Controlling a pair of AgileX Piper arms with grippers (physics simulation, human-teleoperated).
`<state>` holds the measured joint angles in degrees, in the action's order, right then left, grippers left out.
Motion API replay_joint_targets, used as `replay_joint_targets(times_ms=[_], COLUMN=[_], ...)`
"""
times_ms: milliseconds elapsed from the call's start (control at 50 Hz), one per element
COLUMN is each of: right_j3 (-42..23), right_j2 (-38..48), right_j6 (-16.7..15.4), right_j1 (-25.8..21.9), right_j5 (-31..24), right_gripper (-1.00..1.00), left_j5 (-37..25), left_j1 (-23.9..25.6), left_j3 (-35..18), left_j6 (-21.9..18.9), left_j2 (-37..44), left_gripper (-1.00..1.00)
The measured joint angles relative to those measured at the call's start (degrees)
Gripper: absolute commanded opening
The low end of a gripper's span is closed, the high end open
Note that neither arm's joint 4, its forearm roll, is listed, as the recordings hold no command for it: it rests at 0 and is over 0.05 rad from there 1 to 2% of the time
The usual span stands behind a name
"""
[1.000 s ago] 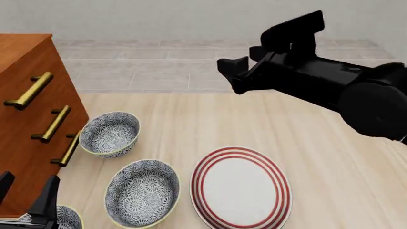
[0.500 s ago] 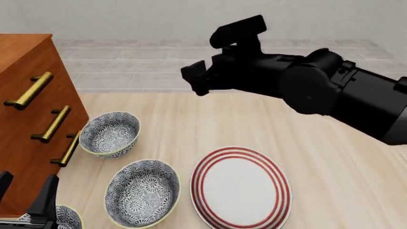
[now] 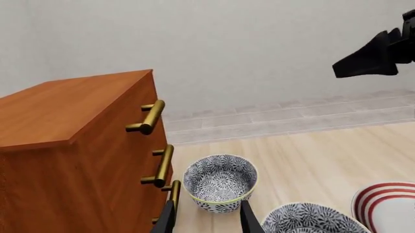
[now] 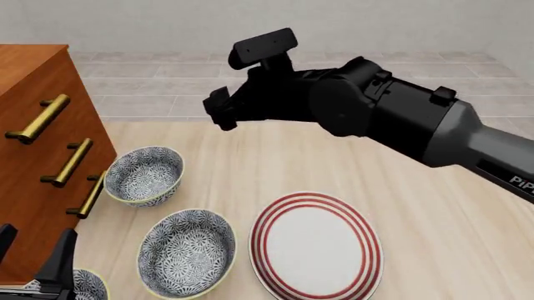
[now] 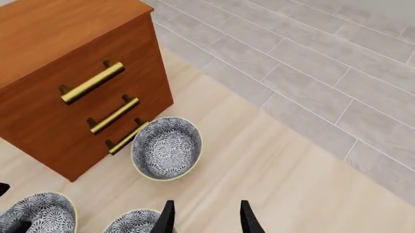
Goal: Pick up the bowl and put it in the front on the plate.
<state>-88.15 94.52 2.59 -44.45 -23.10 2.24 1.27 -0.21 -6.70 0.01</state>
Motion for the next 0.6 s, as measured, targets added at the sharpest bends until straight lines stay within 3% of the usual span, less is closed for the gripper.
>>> replay_joint_targets(times_ms=[600], right_j3=[-13.09], right_j2=[10.51], right_j6=[5.27], right_j1=[-1.82], right_j5=[-5.21], right_gripper=[1.0], left_j5=[-0.24], left_j1=[0.3], left_j3=[0.07], left_j6=[-0.13], left_j2=[0.0], left_gripper=[1.0])
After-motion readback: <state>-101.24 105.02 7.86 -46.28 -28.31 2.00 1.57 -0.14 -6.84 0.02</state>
